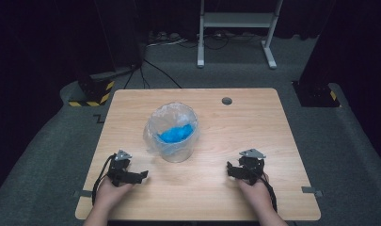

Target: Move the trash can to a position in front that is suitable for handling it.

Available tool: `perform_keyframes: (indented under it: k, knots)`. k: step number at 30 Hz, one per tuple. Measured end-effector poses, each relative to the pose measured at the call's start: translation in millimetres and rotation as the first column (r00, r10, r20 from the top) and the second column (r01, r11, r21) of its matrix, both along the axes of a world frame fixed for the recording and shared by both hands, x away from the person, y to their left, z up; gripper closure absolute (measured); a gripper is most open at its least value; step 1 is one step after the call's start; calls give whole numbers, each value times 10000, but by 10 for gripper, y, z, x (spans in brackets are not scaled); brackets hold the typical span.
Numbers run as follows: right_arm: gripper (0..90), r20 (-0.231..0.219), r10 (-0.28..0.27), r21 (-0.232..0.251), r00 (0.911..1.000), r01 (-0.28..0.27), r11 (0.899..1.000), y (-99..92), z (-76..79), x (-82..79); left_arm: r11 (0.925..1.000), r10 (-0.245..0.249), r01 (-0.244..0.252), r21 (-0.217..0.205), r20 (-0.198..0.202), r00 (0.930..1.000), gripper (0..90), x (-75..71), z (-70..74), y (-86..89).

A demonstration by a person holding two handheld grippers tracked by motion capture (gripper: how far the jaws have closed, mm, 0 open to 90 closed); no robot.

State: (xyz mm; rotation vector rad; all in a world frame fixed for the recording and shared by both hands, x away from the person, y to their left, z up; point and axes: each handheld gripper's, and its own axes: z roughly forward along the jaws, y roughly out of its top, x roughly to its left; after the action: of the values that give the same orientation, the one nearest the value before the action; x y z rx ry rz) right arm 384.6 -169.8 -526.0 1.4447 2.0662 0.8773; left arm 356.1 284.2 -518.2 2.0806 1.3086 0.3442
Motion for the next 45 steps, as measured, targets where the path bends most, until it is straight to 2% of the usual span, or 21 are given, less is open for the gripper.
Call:
perform_keyframes:
  k: [2,4,10,11,14,17,21,23,24,25,26,27,28,29,33,36,37,38,40,41,45]
  knots:
    - [114,19,9,-20,10000,-9,10000,0,0,0,9999,95,-94,115,-77,9999,28,4,10,8]
    - [116,32,-32,-54,10000,33,10000,7,2,-8,9999,59,-61,-102,-141,9999,27,4,52,20]
    - [121,-3,-45,-19,10000,45,10000,8,3,-14,9995,-94,112,-306,578,9983,28,-22,251,13]
    - [121,6,-41,0,10000,41,10000,4,1,-13,9992,48,-13,-392,882,9961,29,-51,380,9]
    - [123,35,-45,-43,10000,45,10000,11,2,-18,9981,-150,219,-574,1167,9931,31,-79,550,-16]
    - [123,29,-35,-47,10000,36,10000,7,2,-16,9975,-391,485,-513,1708,9845,34,-110,803,-80]
    - [124,18,-27,-17,10000,27,10000,6,2,-15,9979,-263,388,-519,2231,9744,34,-127,955,-146]
    - [128,78,-18,-71,10000,18,10000,11,1,-23,9954,-235,467,-834,2599,9653,34,-100,1102,-225]
    - [128,78,-18,-71,10000,18,10000,11,1,-23,9954,-235,467,-834,2599,9653,35,-100,1102,-225]
    - [128,50,-3,-29,10000,3,10000,7,1,-23,9932,-273,586,-1006,2881,9572,37,-64,1189,-284]
    - [128,38,-12,-16,10000,12,10000,6,1,-23,9932,-273,586,-1006,2881,9572,37,-64,1189,-284]
    - [129,32,-22,-6,10000,22,10000,6,1,-22,9913,-99,517,-1214,3221,9466,36,-9,1243,-328]
    - [129,32,-22,-6,10000,22,10000,6,1,-22,9913,-99,517,-1214,3221,9466,37,-9,1243,-328]
    - [128,31,-19,-2,10000,19,10000,5,1,-22,9855,207,373,-1658,3349,9420,37,58,1277,-364]
    - [128,25,-53,-13,10000,53,10000,9,2,-29,9868,216,374,-1575,3572,9338,43,152,1337,-433]
    - [129,83,-48,-87,10000,49,10000,10,2,-34,9892,141,361,-1422,3369,9414,52,247,1391,-471]
    - [129,61,-57,-53,10000,57,10000,10,2,-35,9897,208,255,-1407,3182,9478,69,313,1431,-491]
    - [129,61,-57,-53,10000,57,10000,10,2,-35,9897,208,255,-1407,3182,9478,85,313,1431,-491]
    - [129,49,-43,-34,10000,43,10000,7,2,-36,9897,410,28,-1434,3018,9525,107,383,1461,-505]
    - [129,49,-45,-39,10000,45,10000,7,2,-38,9877,636,-210,-1548,2756,9592,134,442,1469,-499]
    - [132,69,-27,-54,10000,27,10000,7,2,-42,9837,1229,-873,-1574,2331,9647,219,558,1456,-488]
